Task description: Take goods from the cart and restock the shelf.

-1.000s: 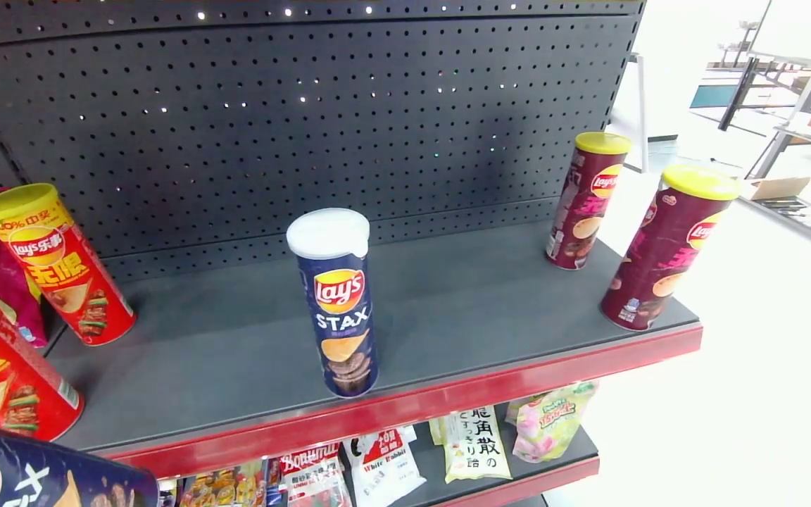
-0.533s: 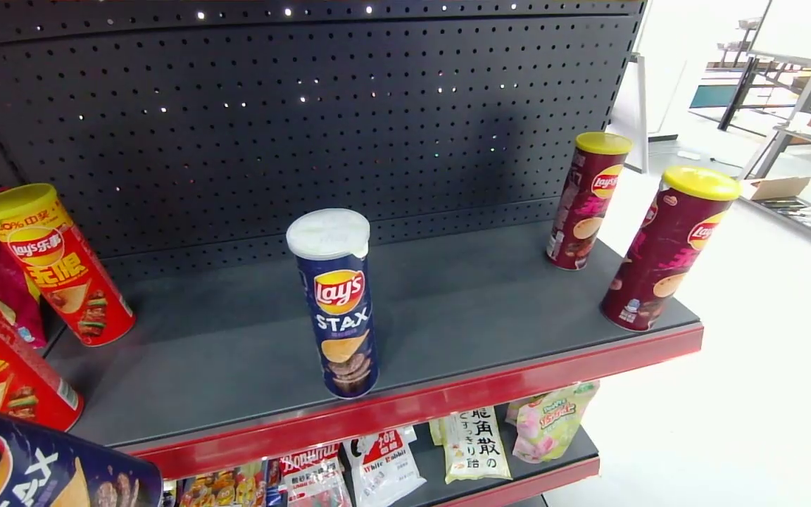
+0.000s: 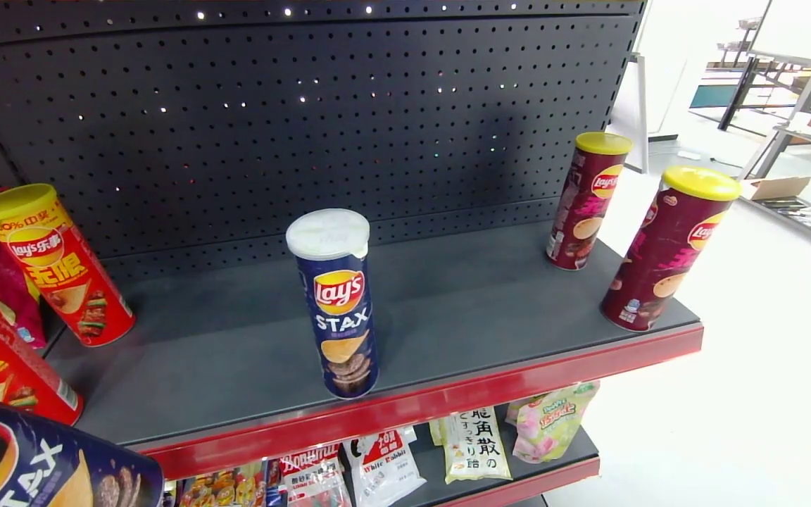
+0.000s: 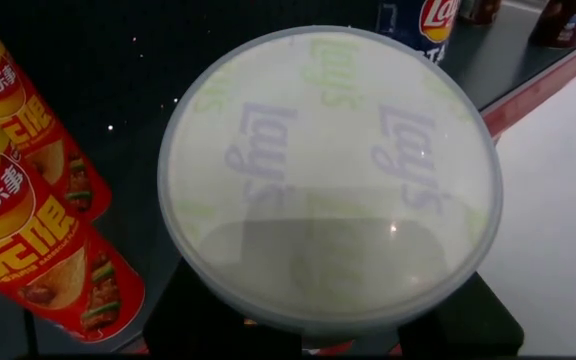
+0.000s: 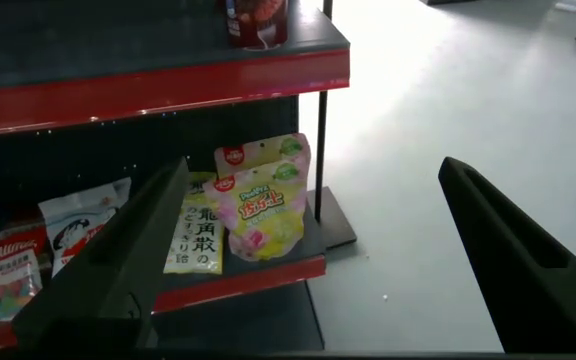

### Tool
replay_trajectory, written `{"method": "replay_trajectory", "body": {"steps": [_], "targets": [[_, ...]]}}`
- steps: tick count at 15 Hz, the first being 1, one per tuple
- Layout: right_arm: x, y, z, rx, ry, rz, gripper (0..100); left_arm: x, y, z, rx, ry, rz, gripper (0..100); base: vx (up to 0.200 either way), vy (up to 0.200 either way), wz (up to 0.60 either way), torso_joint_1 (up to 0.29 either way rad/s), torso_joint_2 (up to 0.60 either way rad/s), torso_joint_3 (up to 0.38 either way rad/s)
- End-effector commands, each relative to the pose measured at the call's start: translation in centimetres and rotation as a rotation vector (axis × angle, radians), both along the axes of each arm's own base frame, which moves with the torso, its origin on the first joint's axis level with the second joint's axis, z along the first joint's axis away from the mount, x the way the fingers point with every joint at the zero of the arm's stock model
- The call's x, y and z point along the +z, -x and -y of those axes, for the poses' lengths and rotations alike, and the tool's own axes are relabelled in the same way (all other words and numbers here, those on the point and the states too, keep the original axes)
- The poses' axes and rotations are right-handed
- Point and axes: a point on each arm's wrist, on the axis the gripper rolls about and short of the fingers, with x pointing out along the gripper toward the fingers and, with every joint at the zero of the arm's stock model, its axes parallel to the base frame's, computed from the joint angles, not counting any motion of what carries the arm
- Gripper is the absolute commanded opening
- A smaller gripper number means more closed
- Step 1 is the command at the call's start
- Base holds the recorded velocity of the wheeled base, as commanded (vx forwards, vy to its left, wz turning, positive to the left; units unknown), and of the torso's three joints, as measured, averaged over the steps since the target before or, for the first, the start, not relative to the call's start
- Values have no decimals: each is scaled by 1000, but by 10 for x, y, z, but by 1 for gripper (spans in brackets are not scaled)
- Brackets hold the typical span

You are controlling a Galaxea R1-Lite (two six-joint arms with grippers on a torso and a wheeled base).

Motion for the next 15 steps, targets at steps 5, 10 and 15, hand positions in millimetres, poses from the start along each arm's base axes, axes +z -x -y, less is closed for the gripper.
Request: {"method": "replay_trajectory", "body": {"steps": [5, 10, 15], "targets": [[0, 0, 0, 0, 0, -1, 100, 44, -82, 15, -10, 10, -66, 0, 0, 0, 0, 0, 0, 0], [0, 0, 0, 0, 0, -1, 100, 56, -149, 30, -22, 15, -93, 0, 0, 0, 0, 0, 0, 0], [0, 0, 0, 0, 0, -1, 100, 63, -185, 45, -51, 8, -114, 0, 0, 0, 0, 0, 0, 0]]}}
